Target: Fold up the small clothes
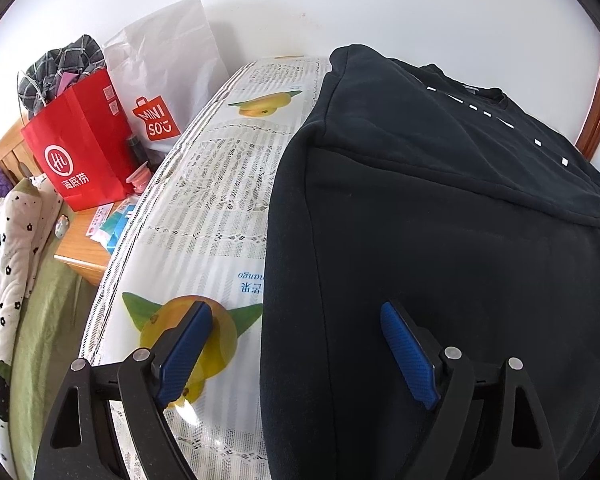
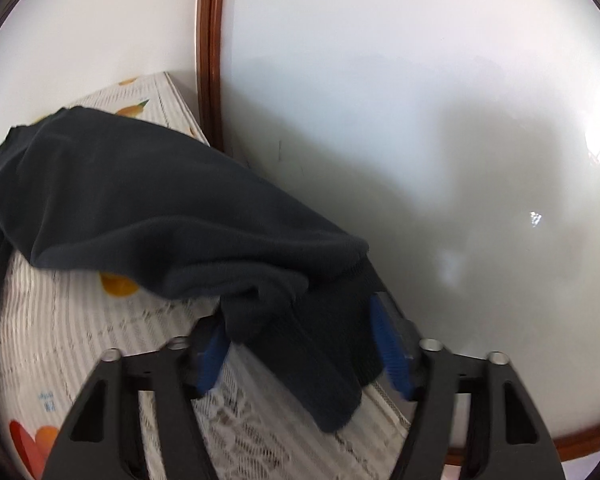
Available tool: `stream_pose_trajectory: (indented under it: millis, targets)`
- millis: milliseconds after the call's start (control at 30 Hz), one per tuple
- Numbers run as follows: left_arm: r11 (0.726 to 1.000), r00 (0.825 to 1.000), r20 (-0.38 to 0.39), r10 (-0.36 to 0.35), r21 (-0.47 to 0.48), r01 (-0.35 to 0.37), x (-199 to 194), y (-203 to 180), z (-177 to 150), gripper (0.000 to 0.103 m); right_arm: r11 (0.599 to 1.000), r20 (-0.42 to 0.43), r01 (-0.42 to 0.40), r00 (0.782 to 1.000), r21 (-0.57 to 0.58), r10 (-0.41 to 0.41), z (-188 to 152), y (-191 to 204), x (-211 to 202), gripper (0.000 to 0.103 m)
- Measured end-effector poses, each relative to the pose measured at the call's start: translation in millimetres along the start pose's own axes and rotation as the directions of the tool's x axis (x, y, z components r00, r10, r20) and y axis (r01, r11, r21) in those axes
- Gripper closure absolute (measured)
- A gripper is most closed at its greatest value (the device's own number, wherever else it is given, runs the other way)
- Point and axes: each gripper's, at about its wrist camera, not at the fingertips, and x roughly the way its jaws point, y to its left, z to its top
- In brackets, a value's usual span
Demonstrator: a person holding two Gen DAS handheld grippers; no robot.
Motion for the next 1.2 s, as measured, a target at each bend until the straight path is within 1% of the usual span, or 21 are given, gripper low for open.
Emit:
stream_pose_trajectory:
  millis: [33, 67, 100, 167, 300, 367, 433, 500, 533, 600, 633, 733, 800, 833, 867, 900, 967, 1033, 1100, 1133, 1200]
  targets:
    - [1.000, 1.000, 0.000, 0.001, 0.000, -0.001, 0, 0, 0, 0.017, 1.000, -0.005, -0.026, 1.000, 0.010, 0.026, 3, 0, 2, 0.084]
    - [1.000, 1.000, -0.001, 0.000, 0.000, 0.000, 0, 0, 0, 0.017, 0.999, -0.002, -0.030, 1.000, 0.017, 0.030, 9, 0, 5, 0.084]
    - [1.000, 1.000, -0.001, 0.000, 0.001, 0.000, 0, 0, 0, 0.017, 1.000, 0.015, -0.009, 1.000, 0.020, 0.009, 11, 0, 2, 0.088]
    - [1.000, 1.000, 0.000, 0.002, 0.001, -0.002, 0, 0, 0, 0.016, 1.000, 0.066, 0.015, 0.998, 0.024, -0.017, 21, 6, -12, 0.090]
    - [1.000, 1.000, 0.004, -0.001, -0.003, 0.002, 0, 2, -1, 0.014, 1.000, 0.195, -0.015, 0.981, 0.025, 0.010, 48, 23, -54, 0.090]
    - [1.000, 1.000, 0.005, -0.007, -0.006, 0.007, 1, 3, -1, 0.014, 0.999, 0.266, -0.044, 0.963, -0.016, 0.046, 65, 49, -83, 0.090]
    - [1.000, 1.000, 0.009, -0.010, -0.007, 0.010, 1, 4, -2, 0.013, 0.993, 0.326, -0.085, 0.939, -0.079, 0.107, 83, 83, -112, 0.090]
    - [1.000, 1.000, 0.009, -0.011, -0.009, 0.011, 1, 4, -2, 0.012, 0.982, 0.360, -0.130, 0.917, -0.139, 0.173, 96, 118, -135, 0.090]
    - [1.000, 1.000, 0.009, -0.011, -0.011, 0.011, 2, 5, -2, 0.011, 0.968, 0.375, -0.166, 0.899, -0.188, 0.227, 103, 145, -150, 0.090]
    - [1.000, 1.000, 0.008, -0.006, -0.018, 0.006, 3, 5, -2, 0.008, 0.943, 0.383, -0.212, 0.874, -0.257, 0.300, 109, 185, -168, 0.090]
    - [1.000, 1.000, 0.008, -0.005, -0.019, 0.005, 3, 5, -1, 0.008, 0.920, 0.378, -0.246, 0.856, -0.305, 0.354, 111, 216, -178, 0.090]
    - [1.000, 1.000, 0.013, -0.011, -0.028, 0.011, 4, 7, -2, 0.006, 0.858, 0.336, -0.321, 0.820, -0.401, 0.463, 110, 285, -193, 0.090]
    - [0.999, 1.000, 0.016, -0.014, -0.031, 0.015, 4, 8, -2, 0.006, 0.817, 0.296, -0.358, 0.804, -0.452, 0.516, 106, 332, -199, 0.090]
    - [0.999, 1.000, 0.017, -0.014, -0.030, 0.014, 4, 8, -2, 0.005, 0.789, 0.268, -0.379, 0.794, -0.484, 0.546, 100, 360, -204, 0.090]
    - [0.999, 1.000, 0.018, -0.013, -0.030, 0.013, 4, 8, -2, 0.005, 0.769, 0.250, -0.392, 0.786, -0.505, 0.565, 92, 376, -208, 0.090]
    - [0.999, 1.000, 0.019, -0.012, -0.030, 0.013, 5, 8, -2, 0.005, 0.742, 0.223, -0.408, 0.778, -0.532, 0.587, 86, 401, -208, 0.090]
    - [0.999, 1.000, 0.021, -0.015, -0.029, 0.016, 5, 8, -2, 0.005, 0.704, 0.177, -0.428, 0.771, -0.567, 0.612, 74, 443, -210, 0.090]
    - [0.999, 1.000, 0.021, -0.021, -0.029, 0.021, 5, 9, -2, 0.005, 0.671, 0.141, -0.433, 0.769, -0.602, 0.624, 60, 477, -207, 0.090]
    - [0.999, 1.000, 0.022, -0.022, -0.027, 0.023, 5, 9, -2, 0.005, 0.648, 0.118, -0.433, 0.770, -0.627, 0.628, 47, 503, -207, 0.090]
    - [0.999, 0.999, 0.023, -0.023, -0.027, 0.024, 5, 9, -2, 0.005, 0.641, 0.105, -0.432, 0.773, -0.634, 0.625, 46, 519, -195, 0.090]
    - [0.999, 0.999, 0.024, -0.026, -0.026, 0.026, 4, 9, -2, 0.005, 0.633, 0.084, -0.431, 0.782, -0.643, 0.618, 41, 536, -185, 0.090]
